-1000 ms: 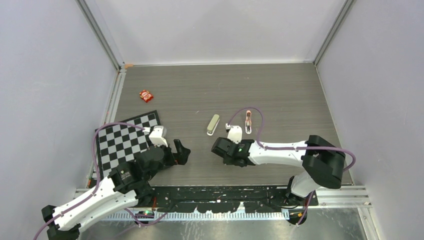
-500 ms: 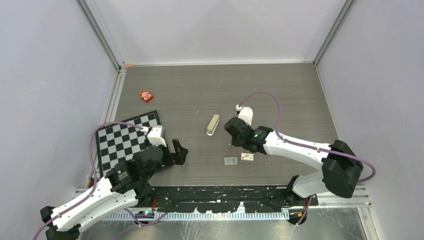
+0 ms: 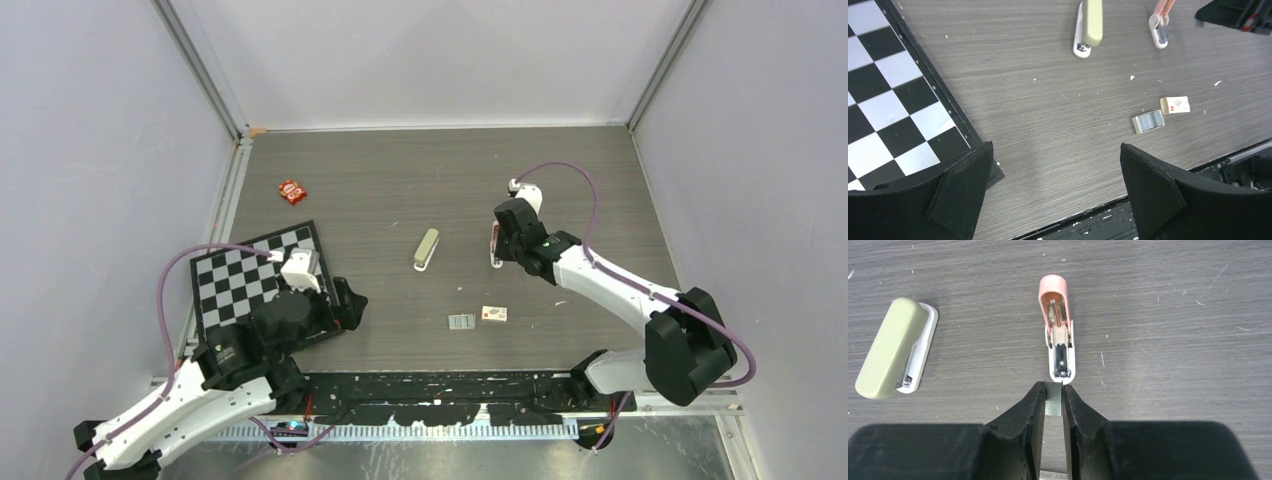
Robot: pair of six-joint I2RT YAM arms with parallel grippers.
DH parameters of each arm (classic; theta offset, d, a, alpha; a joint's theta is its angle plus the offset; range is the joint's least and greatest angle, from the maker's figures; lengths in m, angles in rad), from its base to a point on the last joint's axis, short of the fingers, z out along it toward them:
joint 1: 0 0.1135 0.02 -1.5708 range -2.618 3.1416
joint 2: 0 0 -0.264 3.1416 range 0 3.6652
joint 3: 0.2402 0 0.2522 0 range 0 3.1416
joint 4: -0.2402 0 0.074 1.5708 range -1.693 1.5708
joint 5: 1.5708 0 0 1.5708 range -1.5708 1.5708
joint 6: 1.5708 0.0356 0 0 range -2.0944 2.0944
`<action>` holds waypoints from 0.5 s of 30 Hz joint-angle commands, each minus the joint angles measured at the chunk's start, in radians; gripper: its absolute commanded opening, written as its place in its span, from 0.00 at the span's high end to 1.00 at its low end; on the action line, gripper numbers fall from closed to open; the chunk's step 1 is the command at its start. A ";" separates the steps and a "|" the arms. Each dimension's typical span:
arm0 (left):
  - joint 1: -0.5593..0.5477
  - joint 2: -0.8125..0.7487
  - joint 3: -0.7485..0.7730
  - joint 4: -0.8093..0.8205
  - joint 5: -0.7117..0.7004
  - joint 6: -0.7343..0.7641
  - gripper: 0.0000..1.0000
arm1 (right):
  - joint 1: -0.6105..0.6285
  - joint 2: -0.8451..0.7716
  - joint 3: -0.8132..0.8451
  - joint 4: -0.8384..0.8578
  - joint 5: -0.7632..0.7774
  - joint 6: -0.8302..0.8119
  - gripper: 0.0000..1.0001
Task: Load the staples into the stapler
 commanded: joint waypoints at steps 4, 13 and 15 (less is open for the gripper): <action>-0.002 0.037 0.145 -0.069 0.026 0.109 0.00 | -0.064 0.068 0.025 0.133 -0.124 -0.094 0.76; -0.002 0.103 0.222 -0.157 0.011 0.236 0.00 | -0.096 0.146 0.035 0.182 -0.160 -0.135 0.76; -0.002 0.093 0.208 -0.138 0.035 0.237 0.00 | -0.104 0.160 0.035 0.186 -0.161 -0.136 0.75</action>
